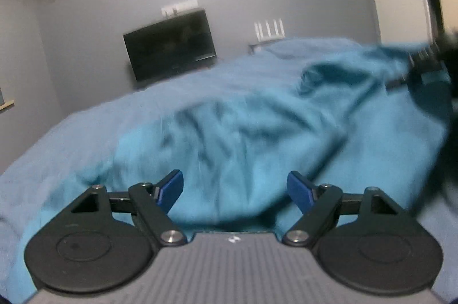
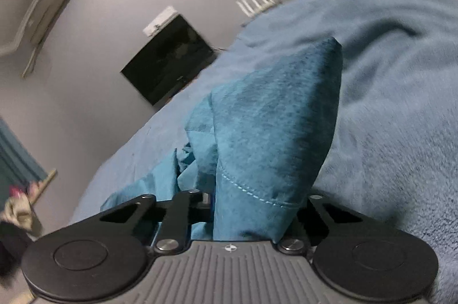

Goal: Fold large clothes

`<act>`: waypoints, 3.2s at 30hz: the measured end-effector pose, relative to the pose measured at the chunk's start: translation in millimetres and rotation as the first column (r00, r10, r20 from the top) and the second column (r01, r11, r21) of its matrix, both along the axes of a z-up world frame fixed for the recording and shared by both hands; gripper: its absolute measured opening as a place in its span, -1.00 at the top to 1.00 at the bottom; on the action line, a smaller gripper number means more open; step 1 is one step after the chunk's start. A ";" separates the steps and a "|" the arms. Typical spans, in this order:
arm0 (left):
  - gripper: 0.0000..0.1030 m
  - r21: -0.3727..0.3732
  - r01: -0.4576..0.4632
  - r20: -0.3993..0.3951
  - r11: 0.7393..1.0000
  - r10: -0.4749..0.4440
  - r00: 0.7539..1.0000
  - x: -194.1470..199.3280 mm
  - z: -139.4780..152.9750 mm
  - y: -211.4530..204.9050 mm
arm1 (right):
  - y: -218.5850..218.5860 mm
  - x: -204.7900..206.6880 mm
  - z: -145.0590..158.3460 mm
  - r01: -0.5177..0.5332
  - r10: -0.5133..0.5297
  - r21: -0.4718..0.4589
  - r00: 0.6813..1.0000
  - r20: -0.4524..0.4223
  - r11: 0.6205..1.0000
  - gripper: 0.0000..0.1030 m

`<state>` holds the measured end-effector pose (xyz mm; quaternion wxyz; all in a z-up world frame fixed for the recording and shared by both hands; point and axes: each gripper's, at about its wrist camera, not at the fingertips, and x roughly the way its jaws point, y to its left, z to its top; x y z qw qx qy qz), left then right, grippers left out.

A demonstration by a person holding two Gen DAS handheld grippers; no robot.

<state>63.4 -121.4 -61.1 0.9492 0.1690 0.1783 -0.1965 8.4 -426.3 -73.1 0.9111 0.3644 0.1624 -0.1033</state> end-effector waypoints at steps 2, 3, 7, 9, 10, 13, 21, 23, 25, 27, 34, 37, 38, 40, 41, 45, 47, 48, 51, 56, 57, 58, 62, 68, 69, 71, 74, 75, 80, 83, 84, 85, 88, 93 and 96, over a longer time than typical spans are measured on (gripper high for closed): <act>-0.55 0.014 -0.055 -0.006 0.998 0.055 0.998 18.1 3.7 -13.8 | 2.8 -4.6 5.8 -0.012 0.013 -0.040 1.000 0.012 0.999 0.66; -0.55 0.015 -0.090 -0.015 0.996 0.091 0.996 28.5 2.3 -19.1 | 3.9 -6.2 8.2 -0.016 0.017 -0.056 1.000 0.016 0.998 0.66; -0.54 0.047 -0.110 -0.128 0.993 0.115 0.985 58.7 -21.9 -34.6 | 8.4 -10.8 18.4 -0.035 0.039 -0.110 0.999 0.026 0.993 0.68; -0.53 0.139 -0.068 -0.177 0.988 0.093 0.980 63.4 -45.9 -48.9 | 13.5 -13.9 26.5 -0.055 0.061 -0.148 0.997 0.037 0.987 0.68; -0.53 0.167 -0.053 -0.156 0.985 0.080 0.985 60.3 -53.5 -52.7 | 17.8 -11.2 30.3 -0.067 0.074 -0.165 0.997 0.037 0.984 0.68; -0.52 0.226 -0.020 -0.110 0.974 0.046 0.993 51.5 -58.9 -60.1 | 31.9 -12.0 40.8 -0.083 0.091 -0.240 0.996 0.024 0.967 0.68; -0.53 0.056 -0.097 -0.110 0.994 0.103 0.989 26.8 14.6 31.3 | 79.0 -22.7 85.9 -0.100 0.128 -0.444 0.991 0.035 0.891 0.69; -0.53 0.052 -0.161 -0.099 0.986 0.166 0.981 24.1 32.6 65.3 | 98.4 -21.6 100.3 -0.115 0.151 -0.497 0.988 0.032 0.860 0.69; -0.53 0.052 -0.254 -0.061 0.966 0.257 0.965 25.0 46.8 100.1 | 116.0 -16.6 115.1 -0.129 0.171 -0.536 0.985 0.029 0.834 0.69; -0.53 0.056 -0.351 -0.038 0.935 0.353 0.935 26.9 50.4 128.5 | 136.9 -12.9 130.3 -0.146 0.199 -0.579 0.980 0.028 0.802 0.69; -0.45 0.157 -0.475 -0.343 0.866 0.499 0.796 67.3 -8.6 170.3 | 215.9 -8.3 156.1 -0.213 0.301 -0.757 0.953 -0.024 0.617 0.69; -0.45 0.034 -0.494 -0.316 0.869 0.479 0.819 53.9 6.5 178.6 | 249.8 -15.3 158.6 -0.238 0.351 -0.809 0.936 -0.042 0.537 0.69; -0.45 -0.003 -0.493 -0.313 0.870 0.468 0.826 50.7 10.3 181.3 | 262.9 -21.0 160.3 -0.246 0.370 -0.824 0.928 -0.048 0.510 0.69; -0.45 -0.071 -0.512 -0.314 0.856 0.468 0.826 44.2 15.0 190.5 | 284.2 -28.8 159.4 -0.258 0.407 -0.854 0.912 -0.060 0.452 0.70; -0.45 -0.106 -0.519 -0.323 0.849 0.464 0.825 44.2 15.8 194.1 | 295.9 -31.1 158.0 -0.266 0.429 -0.870 0.901 -0.071 0.415 0.71; -0.45 -0.267 -0.533 -0.349 0.803 0.435 0.830 29.6 25.0 218.4 | 361.7 -47.4 157.1 -0.292 0.504 -0.913 0.856 -0.115 0.286 0.71; -0.45 -0.324 -0.519 -0.352 0.791 0.409 0.842 31.6 33.0 230.0 | 386.3 -57.0 150.5 -0.319 0.538 -0.920 0.829 -0.154 0.228 0.71; -0.45 -0.348 -0.512 -0.351 0.785 0.397 0.848 32.4 34.6 231.7 | 395.7 -59.2 148.7 -0.333 0.550 -0.920 0.818 -0.172 0.207 0.71; -0.45 -0.426 -0.496 -0.345 0.757 0.371 0.862 26.2 45.7 246.6 | 421.4 -58.9 135.0 -0.380 0.584 -0.913 0.779 -0.230 0.148 0.71; -0.45 -0.549 -0.494 -0.343 0.674 0.357 0.869 14.9 60.3 274.4 | 441.0 -62.8 114.5 -0.469 0.643 -0.878 0.703 -0.303 0.099 0.71; -0.45 -0.562 -0.490 -0.346 0.666 0.349 0.871 13.8 61.9 277.2 | 443.5 -59.8 109.9 -0.480 0.653 -0.874 0.688 -0.317 0.081 0.71; -0.44 -0.568 -0.484 -0.347 0.665 0.339 0.874 13.2 63.3 279.5 | 448.5 -62.1 106.1 -0.491 0.663 -0.869 0.671 -0.332 0.062 0.71; -0.44 -0.555 -0.455 -0.340 0.696 0.310 0.888 10.3 66.6 278.8 | 458.2 -67.8 91.6 -0.527 0.686 -0.849 0.611 -0.394 -0.018 0.71; -0.44 -0.502 -0.350 -0.320 0.791 0.206 0.925 21.0 61.6 248.9 | 461.9 -63.6 81.6 -0.644 0.740 -0.765 0.509 -0.439 -0.011 0.70; -0.44 -0.468 -0.336 -0.322 0.817 0.196 0.926 23.9 58.3 240.6 | 463.4 -60.5 82.3 -0.667 0.752 -0.745 0.493 -0.438 0.004 0.69; -0.39 -0.384 -0.331 -0.351 0.862 0.195 0.916 32.6 47.7 226.0 | 459.7 -57.2 81.7 -0.721 0.776 -0.691 0.465 -0.427 0.052 0.65; -0.30 -0.305 -0.383 -0.441 0.872 0.227 0.868 48.2 32.0 218.7 | 454.9 -64.3 84.3 -0.744 0.785 -0.663 0.458 -0.418 0.081 0.52; -0.30 -0.301 -0.403 -0.465 0.864 0.236 0.853 51.6 29.5 220.7 | 453.7 -71.8 86.4 -0.742 0.782 -0.666 0.458 -0.422 0.076 0.44; -0.29 -0.308 -0.453 -0.515 0.837 0.254 0.819 55.3 25.1 227.9 | 433.2 -99.5 108.7 -0.759 0.805 -0.645 0.436 -0.402 0.089 -0.05; -0.30 -0.299 -0.449 -0.503 0.842 0.261 0.824 54.4 26.7 225.6 | 397.8 -116.7 132.8 -0.768 0.822 -0.618 0.456 -0.341 0.170 -0.05; -0.30 -0.295 -0.449 -0.500 0.844 0.264 0.825 55.3 26.5 226.3 | 383.2 -120.5 142.7 -0.764 0.832 -0.610 0.468 -0.299 0.210 -0.06; -0.30 -0.289 -0.449 -0.498 0.845 0.268 0.825 56.9 25.3 227.2 | 375.1 -107.6 150.5 -0.753 0.834 -0.606 0.489 -0.256 0.255 -0.07; -0.30 -0.280 -0.449 -0.490 0.849 0.275 0.827 55.6 26.4 225.6 | 331.8 -102.4 171.4 -0.708 0.802 -0.563 0.584 -0.127 0.427 -0.07; -0.30 -0.287 -0.448 -0.464 0.847 0.286 0.838 49.6 28.0 217.3 | 277.6 -60.5 157.8 -0.556 0.546 -0.520 0.816 -0.191 0.649 0.03; -0.30 -0.331 -0.429 -0.420 0.841 0.276 0.865 45.5 33.6 219.9 | 266.4 -45.9 133.6 -0.560 0.494 -0.472 0.827 -0.267 0.681 0.10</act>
